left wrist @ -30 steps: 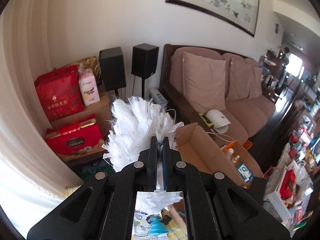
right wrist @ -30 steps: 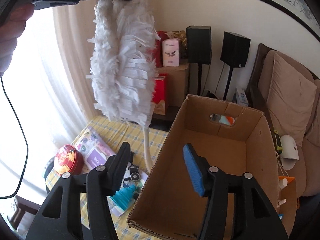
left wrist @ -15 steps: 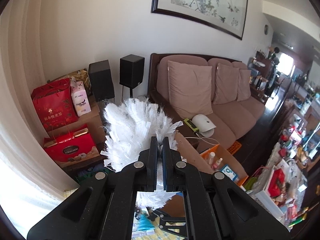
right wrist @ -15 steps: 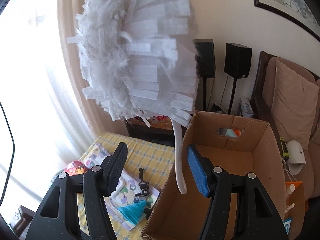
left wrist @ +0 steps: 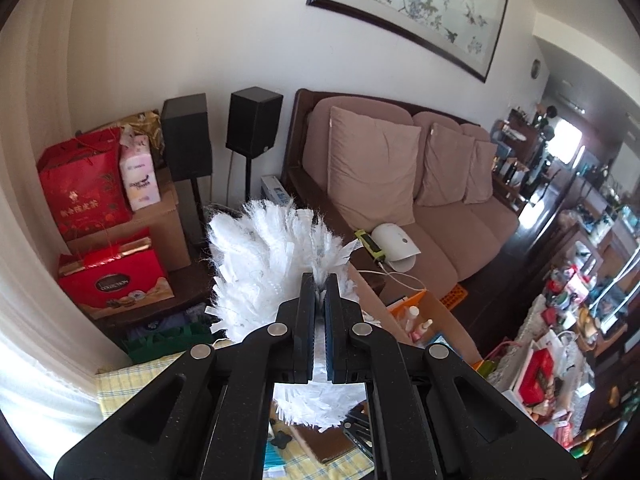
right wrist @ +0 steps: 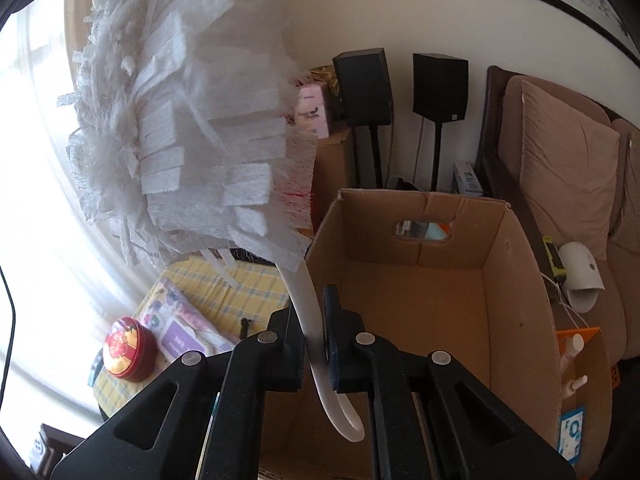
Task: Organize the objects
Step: 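Carry the feather duster with the left tool over the cardboard box, then lower the feather duster into the box and open the left tool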
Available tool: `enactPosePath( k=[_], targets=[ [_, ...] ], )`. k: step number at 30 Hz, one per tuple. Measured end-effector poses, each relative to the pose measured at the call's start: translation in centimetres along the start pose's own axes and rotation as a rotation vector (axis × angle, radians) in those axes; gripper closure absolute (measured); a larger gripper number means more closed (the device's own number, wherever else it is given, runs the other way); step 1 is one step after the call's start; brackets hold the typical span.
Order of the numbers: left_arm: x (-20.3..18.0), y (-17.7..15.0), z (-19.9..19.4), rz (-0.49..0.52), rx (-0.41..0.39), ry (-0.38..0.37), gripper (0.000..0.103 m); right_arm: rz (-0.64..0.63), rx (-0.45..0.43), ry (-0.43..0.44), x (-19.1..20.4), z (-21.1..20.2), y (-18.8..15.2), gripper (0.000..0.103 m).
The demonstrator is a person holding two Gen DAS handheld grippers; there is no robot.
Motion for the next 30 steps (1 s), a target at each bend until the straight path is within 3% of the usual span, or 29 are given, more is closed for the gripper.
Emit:
enactPosePath(
  k=[10, 15, 17, 19, 22, 26, 30],
  targets=[
    [-1.3, -1.3, 10.3, -0.016, 0.107, -0.027, 0.099, 0.044, 0.104, -0.162, -8.1, 2.3, -3.2, 0.095],
    [-3.0, -1.9, 14.8, 0.023, 0.172, -0.008, 0.098, 0.094, 0.151, -0.224, -11.3, 2.9, -4.7, 0.094],
    [-3.6, -2.2, 16.3, 0.044, 0.206, 0.018, 0.089, 0.115, 0.168, -0.244, -12.2, 3.0, -5.3, 0.094],
    [-4.2, -2.5, 17.0, 0.037, 0.232, 0.027, 0.063, 0.136, 0.190, -0.276, -13.4, 3.5, -5.7, 0.093],
    [-4.7, -2.6, 16.7, 0.020, 0.204, -0.006, 0.037, 0.169, 0.214, -0.319, -14.9, 4.1, -6.1, 0.093],
    [-4.7, -3.2, 15.9, 0.018, 0.199, -0.026, 0.026, 0.190, 0.200, -0.339, -15.6, 4.4, -5.8, 0.095],
    [-3.9, -3.8, 14.5, -0.001, 0.192, -0.028, 0.017, 0.191, 0.191, -0.321, -15.0, 4.2, -5.6, 0.074]
  ],
)
Point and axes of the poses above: each gripper's, at about its wrist camera, not at the fingertips, and z roughly the way its jaws point, x to its left, y to its top, the point moved 6 cm from there along z, roughly the way its jaws point, and after that the axes turned 8 degrees about z, right-handed, at the moved point
